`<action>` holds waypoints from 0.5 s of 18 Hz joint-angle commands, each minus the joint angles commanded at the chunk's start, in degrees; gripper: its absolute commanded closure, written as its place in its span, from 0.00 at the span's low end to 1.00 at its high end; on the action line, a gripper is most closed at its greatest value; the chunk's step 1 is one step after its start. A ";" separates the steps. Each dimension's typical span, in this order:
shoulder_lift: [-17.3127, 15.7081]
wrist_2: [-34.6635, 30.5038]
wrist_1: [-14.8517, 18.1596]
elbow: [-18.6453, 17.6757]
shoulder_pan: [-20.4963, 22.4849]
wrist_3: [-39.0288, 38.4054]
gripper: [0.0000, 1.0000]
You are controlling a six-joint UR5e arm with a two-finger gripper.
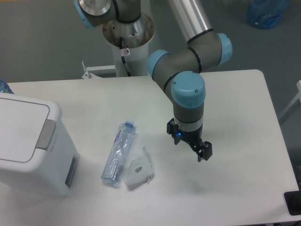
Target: Open the trash can
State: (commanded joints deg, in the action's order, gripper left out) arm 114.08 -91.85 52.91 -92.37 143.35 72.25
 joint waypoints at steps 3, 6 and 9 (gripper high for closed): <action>-0.09 -0.09 0.00 0.00 0.00 -0.09 0.00; -0.26 0.26 0.00 0.09 0.00 -1.31 0.00; 0.35 0.18 -1.66 0.09 -1.23 -8.59 0.00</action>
State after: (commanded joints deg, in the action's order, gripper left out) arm 114.43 -91.67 51.25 -92.29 142.12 63.66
